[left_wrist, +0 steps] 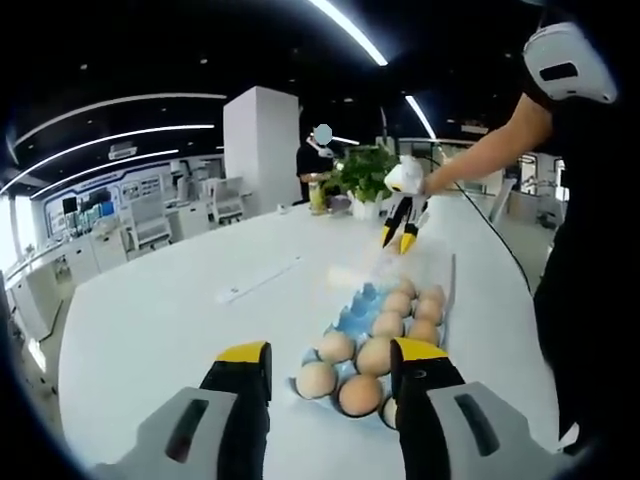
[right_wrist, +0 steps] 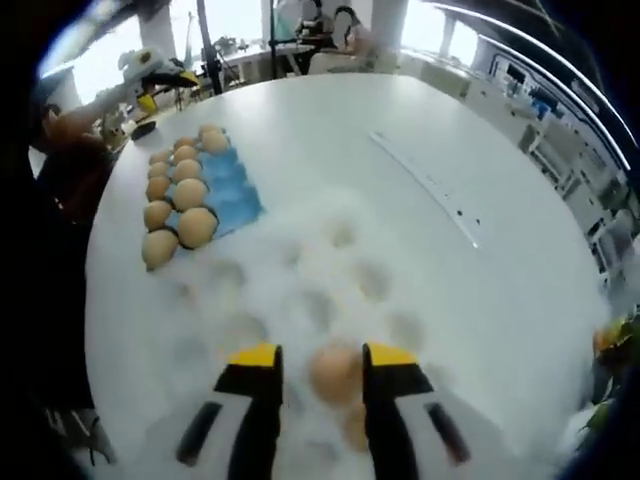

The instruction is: Place the egg into an empty slot of the egg tray after lifting it from the table, then release the egg inside the slot.

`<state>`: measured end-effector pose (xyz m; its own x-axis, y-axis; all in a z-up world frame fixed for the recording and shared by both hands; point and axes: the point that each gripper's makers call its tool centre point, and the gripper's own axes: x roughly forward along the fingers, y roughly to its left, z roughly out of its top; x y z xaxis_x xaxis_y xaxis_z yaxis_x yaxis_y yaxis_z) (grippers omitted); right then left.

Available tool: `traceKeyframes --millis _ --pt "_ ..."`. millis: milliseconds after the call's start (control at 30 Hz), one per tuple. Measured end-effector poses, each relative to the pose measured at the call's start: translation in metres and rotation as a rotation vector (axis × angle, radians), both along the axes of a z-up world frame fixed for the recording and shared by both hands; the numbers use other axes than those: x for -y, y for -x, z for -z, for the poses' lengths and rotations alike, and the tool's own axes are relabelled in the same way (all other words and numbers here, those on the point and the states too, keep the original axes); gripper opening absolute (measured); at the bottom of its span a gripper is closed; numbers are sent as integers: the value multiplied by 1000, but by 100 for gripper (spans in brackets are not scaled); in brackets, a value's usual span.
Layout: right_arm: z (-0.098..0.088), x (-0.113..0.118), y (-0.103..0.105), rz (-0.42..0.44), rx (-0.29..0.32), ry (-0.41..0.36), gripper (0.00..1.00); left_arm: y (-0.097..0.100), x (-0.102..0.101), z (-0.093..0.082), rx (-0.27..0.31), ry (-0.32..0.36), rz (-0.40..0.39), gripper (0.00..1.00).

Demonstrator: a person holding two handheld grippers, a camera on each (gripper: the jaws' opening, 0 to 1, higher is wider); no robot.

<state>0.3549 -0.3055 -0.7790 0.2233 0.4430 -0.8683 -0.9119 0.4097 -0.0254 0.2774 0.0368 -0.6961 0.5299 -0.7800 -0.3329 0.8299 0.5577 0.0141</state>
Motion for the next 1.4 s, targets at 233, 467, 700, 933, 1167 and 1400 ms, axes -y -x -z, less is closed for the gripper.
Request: traceKeyframes --millis 233,467,700,933,1167,1400 --pt "7 11 -4 -3 -2 52 28 1 -1 -2 4 3 -3 48" --pt "13 13 -3 -82 -27 123 26 1 -3 -1 0 -6 -5 47" --pt "18 13 -5 -118 -122 215 26 0 -4 -2 3 -6 -9 47" --pt "16 15 -4 -66 -118 224 25 -2 -2 -3 8 1 -12 46" --pt "-7 11 -2 -48 -85 166 24 -5 -6 -6 18 2 -20 46" --pt "-25 -16 3 -95 -58 111 24 -4 -4 -3 14 -2 -14 47"
